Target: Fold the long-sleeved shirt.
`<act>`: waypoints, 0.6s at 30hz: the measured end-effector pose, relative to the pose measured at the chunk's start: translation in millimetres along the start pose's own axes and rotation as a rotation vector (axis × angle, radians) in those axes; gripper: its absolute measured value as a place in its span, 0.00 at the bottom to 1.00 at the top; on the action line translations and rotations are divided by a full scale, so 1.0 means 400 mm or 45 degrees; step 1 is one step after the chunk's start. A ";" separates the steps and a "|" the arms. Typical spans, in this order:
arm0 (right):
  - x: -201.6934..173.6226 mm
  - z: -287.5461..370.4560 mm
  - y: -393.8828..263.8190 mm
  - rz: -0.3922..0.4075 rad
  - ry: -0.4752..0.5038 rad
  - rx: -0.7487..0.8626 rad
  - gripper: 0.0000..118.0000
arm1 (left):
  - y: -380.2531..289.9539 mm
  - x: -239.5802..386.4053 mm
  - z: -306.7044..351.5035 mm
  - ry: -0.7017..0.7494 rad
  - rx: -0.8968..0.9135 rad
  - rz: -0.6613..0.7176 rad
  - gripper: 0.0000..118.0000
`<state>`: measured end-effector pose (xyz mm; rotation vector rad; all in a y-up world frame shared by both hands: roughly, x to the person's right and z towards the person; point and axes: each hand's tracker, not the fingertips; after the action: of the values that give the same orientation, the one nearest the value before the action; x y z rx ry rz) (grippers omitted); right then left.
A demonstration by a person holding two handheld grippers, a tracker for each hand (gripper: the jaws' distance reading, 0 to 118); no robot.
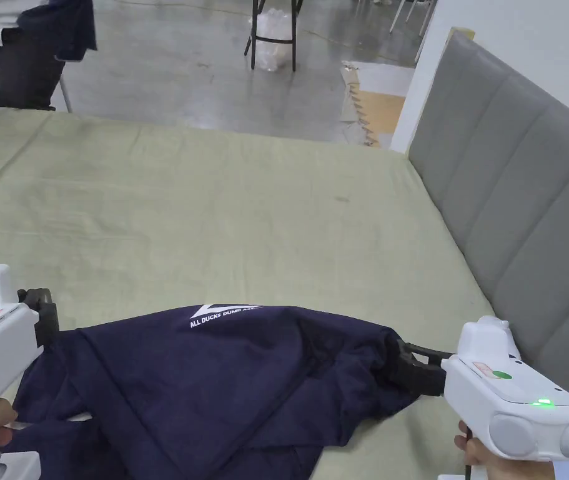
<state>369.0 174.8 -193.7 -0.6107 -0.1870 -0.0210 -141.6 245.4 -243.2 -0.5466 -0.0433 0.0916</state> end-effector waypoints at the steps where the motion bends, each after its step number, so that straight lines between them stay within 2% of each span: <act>1: 0.021 -0.038 -0.020 -0.012 -0.003 -0.072 1.00 | -0.008 0.000 -0.010 0.002 -0.023 0.012 0.03; 3: 0.058 -0.114 -0.061 -0.037 0.023 -0.212 0.96 | -0.028 -0.009 -0.039 -0.006 -0.063 0.019 0.03; 6: 0.064 -0.190 -0.094 -0.013 0.024 -0.244 0.78 | -0.056 -0.021 -0.082 0.005 -0.122 0.031 0.03; 9: 0.050 -0.221 -0.096 -0.039 0.170 -0.217 0.74 | -0.082 -0.038 -0.110 0.032 -0.181 0.050 0.03; 10: 0.043 -0.229 -0.094 -0.023 0.215 -0.226 0.68 | -0.087 -0.051 -0.123 0.033 -0.206 0.056 0.03; 11: 0.035 -0.230 -0.089 0.005 0.233 -0.227 0.54 | -0.092 -0.065 -0.136 0.050 -0.221 0.058 0.03; 12: 0.038 -0.231 -0.087 0.025 0.227 -0.199 0.20 | -0.097 -0.079 -0.145 0.071 -0.226 0.076 0.08; 13: 0.040 -0.229 -0.080 0.005 0.249 -0.192 0.04 | -0.098 -0.092 -0.154 0.078 -0.239 0.079 0.20; 14: 0.046 -0.228 -0.075 -0.027 0.254 -0.195 0.04 | -0.098 -0.113 -0.166 0.091 -0.270 0.076 0.37; 15: 0.051 -0.225 -0.071 -0.039 0.270 -0.191 0.04 | -0.099 -0.134 -0.182 0.081 -0.316 0.089 0.67; 16: 0.053 -0.216 -0.071 -0.031 0.263 -0.181 0.04 | -0.100 -0.153 -0.195 0.069 -0.344 0.102 0.83; 17: 0.058 -0.211 -0.069 -0.035 0.258 -0.172 0.04 | -0.103 -0.176 -0.209 0.055 -0.354 0.117 0.93; 18: 0.067 -0.207 -0.067 -0.050 0.260 -0.164 0.04 | -0.103 -0.197 -0.222 0.038 -0.380 0.127 0.93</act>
<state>407.1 106.2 -240.1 -0.7289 0.0006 -0.1336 -210.9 156.7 -298.6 -0.8485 -0.0004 0.1763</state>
